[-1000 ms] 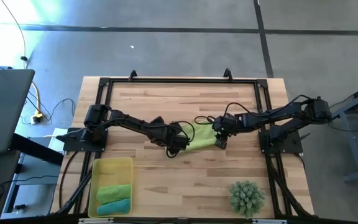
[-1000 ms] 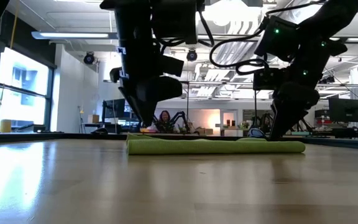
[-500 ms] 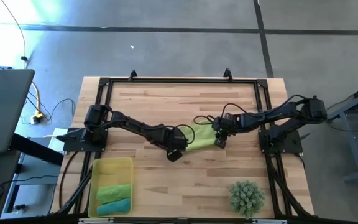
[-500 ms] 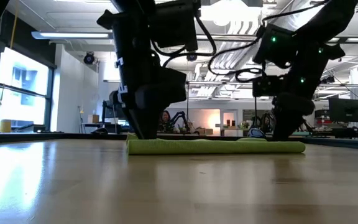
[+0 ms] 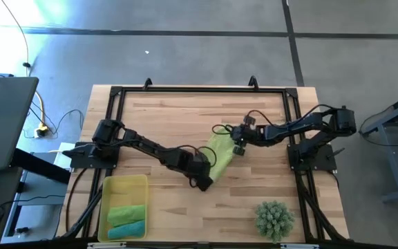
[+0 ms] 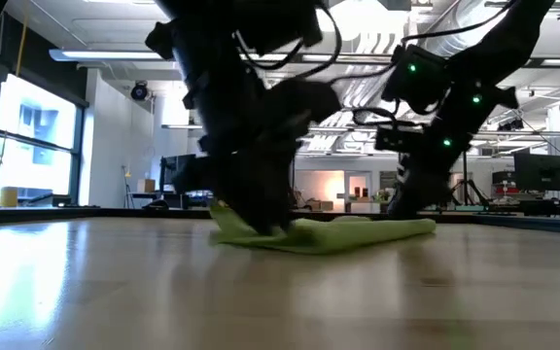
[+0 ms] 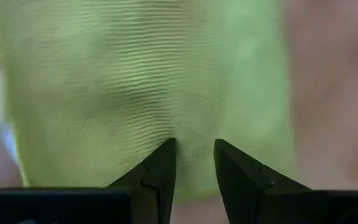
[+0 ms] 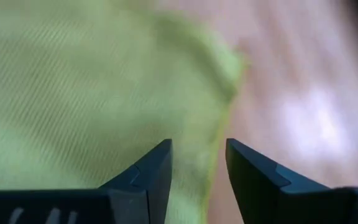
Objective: Roll microfiber towels into tight, uniform cylinder then place into a basket
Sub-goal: Roll the light green microfiber towel
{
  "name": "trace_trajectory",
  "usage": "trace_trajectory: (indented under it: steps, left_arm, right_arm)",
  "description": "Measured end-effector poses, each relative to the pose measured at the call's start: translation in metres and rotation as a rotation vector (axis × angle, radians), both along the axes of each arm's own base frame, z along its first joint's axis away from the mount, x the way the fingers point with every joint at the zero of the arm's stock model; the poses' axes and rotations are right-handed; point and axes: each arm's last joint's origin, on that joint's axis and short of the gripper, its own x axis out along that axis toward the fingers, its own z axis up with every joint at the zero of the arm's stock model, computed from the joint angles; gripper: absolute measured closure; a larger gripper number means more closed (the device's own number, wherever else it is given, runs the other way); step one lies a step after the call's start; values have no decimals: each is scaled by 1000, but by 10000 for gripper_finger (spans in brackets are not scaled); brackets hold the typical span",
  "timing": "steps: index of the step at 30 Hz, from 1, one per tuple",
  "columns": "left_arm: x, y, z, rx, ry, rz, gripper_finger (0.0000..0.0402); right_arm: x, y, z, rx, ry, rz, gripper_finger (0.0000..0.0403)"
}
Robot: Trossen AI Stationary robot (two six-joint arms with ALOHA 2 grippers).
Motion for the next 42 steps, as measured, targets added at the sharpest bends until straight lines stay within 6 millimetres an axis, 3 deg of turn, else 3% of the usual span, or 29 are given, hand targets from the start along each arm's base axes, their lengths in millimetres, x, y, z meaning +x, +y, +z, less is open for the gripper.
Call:
trace_trajectory:
  steps: [5,9,16,23,34,42]
  left_arm:
    - [22,-21,16,-9,-293,-211,309]
    - [26,-25,29,79,-389,-347,314]
    - [16,-8,26,196,-244,-443,319]
    - [6,4,10,288,-56,-519,319]
    - [11,-3,-9,252,-51,-501,319]
    - [26,-14,-18,79,-201,-205,319]
  right_arm:
    - [8,-13,8,-102,-51,49,261]
    - [13,-13,17,-5,-85,-20,261]
    - [16,17,15,309,-93,64,261]
    - [15,44,15,259,-122,-7,261]
    - [12,47,2,222,-60,-110,261]
    - [16,35,-12,64,20,-69,261]
